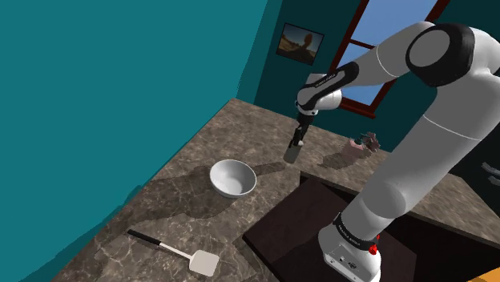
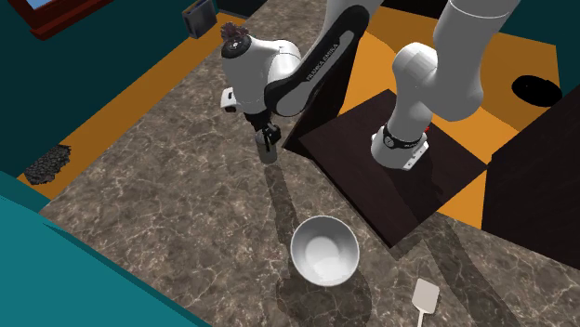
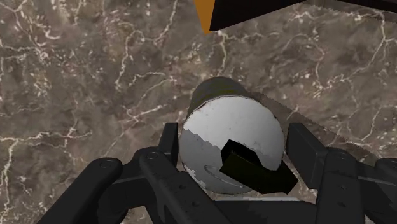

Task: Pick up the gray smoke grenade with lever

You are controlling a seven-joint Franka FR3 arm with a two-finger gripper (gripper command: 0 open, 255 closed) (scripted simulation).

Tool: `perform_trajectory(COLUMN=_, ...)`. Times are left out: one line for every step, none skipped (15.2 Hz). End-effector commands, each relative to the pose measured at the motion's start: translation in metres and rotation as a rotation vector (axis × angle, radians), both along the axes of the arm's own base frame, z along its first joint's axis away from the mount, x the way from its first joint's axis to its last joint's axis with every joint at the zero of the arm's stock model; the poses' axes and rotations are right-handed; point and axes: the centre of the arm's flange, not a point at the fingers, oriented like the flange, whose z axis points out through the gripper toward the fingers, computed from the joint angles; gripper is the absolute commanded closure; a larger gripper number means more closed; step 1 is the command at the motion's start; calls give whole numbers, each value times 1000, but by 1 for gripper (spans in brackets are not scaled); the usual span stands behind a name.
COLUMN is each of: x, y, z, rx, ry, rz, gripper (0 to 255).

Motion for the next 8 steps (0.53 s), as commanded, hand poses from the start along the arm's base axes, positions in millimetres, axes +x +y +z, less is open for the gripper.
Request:
perform_trajectory(x=1, y=-2, z=11, rx=0, ry=0, rz=0, gripper=255)
perform_trajectory(x=1, y=-2, z=17, rx=0, ry=0, rz=0, gripper=255)
perform_trajectory(x=1, y=-2, z=22, rx=0, ry=0, rz=0, gripper=255)
perform_trajectory(x=1, y=-2, z=27, rx=0, ry=0, rz=0, gripper=255)
perform_trajectory(x=1, y=-2, z=32, rx=0, ry=0, rz=0, gripper=255)
perform_trajectory(x=1, y=-2, z=38, rx=0, ry=0, rz=0, gripper=255)
perform_trajectory(x=1, y=-2, z=43, rx=0, ry=0, rz=0, gripper=255)
perform_trajectory(x=1, y=-2, z=44, rx=0, ry=0, rz=0, gripper=255)
